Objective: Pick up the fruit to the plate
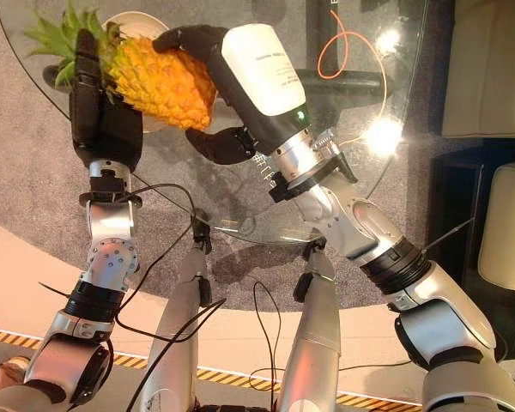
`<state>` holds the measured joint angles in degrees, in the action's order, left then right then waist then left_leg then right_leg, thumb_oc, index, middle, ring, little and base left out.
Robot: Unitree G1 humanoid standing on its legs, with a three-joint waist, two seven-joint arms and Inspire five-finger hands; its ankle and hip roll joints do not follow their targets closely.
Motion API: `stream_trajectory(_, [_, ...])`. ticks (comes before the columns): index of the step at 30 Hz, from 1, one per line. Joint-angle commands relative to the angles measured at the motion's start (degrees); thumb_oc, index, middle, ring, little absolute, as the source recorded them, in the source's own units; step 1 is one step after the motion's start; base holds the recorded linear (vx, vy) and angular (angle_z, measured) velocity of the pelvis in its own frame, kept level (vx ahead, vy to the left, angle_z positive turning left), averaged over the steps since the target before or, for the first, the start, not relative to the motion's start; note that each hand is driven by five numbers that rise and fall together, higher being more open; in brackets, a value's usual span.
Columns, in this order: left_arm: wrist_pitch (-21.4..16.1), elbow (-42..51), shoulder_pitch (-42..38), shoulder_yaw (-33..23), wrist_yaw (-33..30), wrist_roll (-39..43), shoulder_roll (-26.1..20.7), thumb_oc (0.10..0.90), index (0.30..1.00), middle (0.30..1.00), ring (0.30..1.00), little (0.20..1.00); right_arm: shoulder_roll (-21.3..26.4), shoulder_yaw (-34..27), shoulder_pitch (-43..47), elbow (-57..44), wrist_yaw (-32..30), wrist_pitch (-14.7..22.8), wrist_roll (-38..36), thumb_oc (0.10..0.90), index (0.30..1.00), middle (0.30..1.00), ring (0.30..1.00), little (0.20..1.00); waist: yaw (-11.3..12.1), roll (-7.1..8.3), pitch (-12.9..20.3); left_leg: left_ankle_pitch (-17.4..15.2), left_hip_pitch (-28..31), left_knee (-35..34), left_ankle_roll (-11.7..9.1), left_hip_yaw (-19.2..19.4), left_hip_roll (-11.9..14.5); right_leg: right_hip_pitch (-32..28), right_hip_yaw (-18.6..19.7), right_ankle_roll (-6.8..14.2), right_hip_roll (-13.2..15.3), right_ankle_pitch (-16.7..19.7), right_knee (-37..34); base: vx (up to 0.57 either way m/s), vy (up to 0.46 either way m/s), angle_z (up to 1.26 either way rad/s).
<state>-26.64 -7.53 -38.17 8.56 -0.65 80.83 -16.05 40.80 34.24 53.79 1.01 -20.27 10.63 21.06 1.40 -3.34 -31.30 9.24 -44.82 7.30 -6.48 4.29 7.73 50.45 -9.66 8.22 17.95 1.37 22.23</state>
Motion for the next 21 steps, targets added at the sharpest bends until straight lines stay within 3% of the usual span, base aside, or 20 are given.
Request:
stream_trajectory(1, [-6.6,10.0,-4.8,-2.6,0.7,-6.2,-1.8,0.100,0.300,0.300,0.300,0.200,0.5,1.9,7.3,-10.5,-0.9,7.8,1.5,0.100,0.300,0.300,0.300,0.200,1.1,1.25,1.5,-3.1,-2.4,4.8,-1.4,-3.1,0.0,-3.8,-1.1,2.8,-0.5,3.4,-6.4,0.00,0.000,0.00])
stream_trajectory(19, [-9.0,9.1,-5.5,-3.5,-4.3,-16.1,-1.9,0.100,0.300,0.300,0.300,0.200,-0.5,-1.4,5.0,-8.8,-6.1,5.0,0.9,0.100,0.300,0.300,0.300,0.200,0.7,1.22,1.5,-3.2,-2.8,5.1,-1.5,-2.9,-0.1,-3.1,-0.7,2.8,-0.8,3.3,-6.2,0.00,0.000,0.00])
stream_trajectory(20, [-9.1,9.1,-5.5,-3.5,-4.3,-16.0,-1.9,0.100,0.300,0.300,0.300,0.200,-0.6,-1.6,5.0,-8.8,-6.4,4.9,0.6,0.270,0.446,0.446,0.446,0.370,0.6,1.24,1.5,-3.3,-2.9,5.2,-1.5,-2.9,-0.1,-3.1,-0.7,2.8,-0.9,3.3,-6.2,0.00,0.000,0.00])
stream_trajectory(21, [-9.2,8.7,-5.8,-3.8,-4.8,-16.8,-1.7,0.100,0.300,0.300,0.300,0.200,-1.1,-2.4,4.8,-8.3,-7.2,4.7,0.2,0.800,0.900,0.900,0.900,0.900,0.5,1.24,1.5,-3.3,-2.8,5.2,-1.5,-2.9,0.0,-3.1,-0.7,2.8,-0.9,3.2,-6.1,0.00,0.000,0.00])
